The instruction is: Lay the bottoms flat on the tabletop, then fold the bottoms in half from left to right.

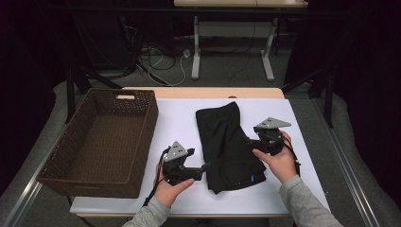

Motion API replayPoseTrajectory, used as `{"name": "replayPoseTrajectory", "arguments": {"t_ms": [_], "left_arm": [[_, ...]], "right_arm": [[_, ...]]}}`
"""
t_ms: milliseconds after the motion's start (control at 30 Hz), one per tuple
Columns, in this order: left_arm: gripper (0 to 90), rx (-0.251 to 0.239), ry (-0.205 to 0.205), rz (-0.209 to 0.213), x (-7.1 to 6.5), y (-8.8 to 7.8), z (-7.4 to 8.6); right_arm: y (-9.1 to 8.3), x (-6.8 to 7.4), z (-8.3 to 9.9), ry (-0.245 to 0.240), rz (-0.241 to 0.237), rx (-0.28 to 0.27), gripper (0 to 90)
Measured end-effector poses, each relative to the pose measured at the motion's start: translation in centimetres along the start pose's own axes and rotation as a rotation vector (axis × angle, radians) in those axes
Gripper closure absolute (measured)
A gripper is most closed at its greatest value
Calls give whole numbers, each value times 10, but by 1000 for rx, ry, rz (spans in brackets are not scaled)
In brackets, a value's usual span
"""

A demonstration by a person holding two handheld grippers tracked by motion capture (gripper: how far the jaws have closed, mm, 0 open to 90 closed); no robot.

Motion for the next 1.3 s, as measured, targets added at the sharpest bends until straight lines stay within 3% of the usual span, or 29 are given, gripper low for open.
{"name": "replayPoseTrajectory", "arguments": {"t_ms": [233, 533, 700, 800, 1133, 1300], "left_arm": [[145, -8, -20, -19, 4, -1, 1], [101, -13, -37, -23, 8, -2, 3], [95, -11, -28, -34, 10, -2, 5], [87, -12, -33, -31, 9, -1, 5], [49, 11, -24, -22, 6, 4, 11], [48, 13, -22, -30, 7, 6, 13]], "right_arm": [[-12, 11, 24, 31, -26, 9, 395], [-26, 19, 64, 54, 10, 42, 436], [-31, 11, 80, 65, 47, 57, 439], [-33, 5, 89, 99, 60, 58, 455], [-27, 0, 96, 147, 34, 84, 509], [-22, -2, 103, 167, 34, 122, 533]]}}
Point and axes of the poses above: each handheld gripper's, and its own axes: y roughly forward along the jaws, z roughly out of its underside, x roughly to its left, the point moved 8 cm from there along y, roughly forward along the jaws
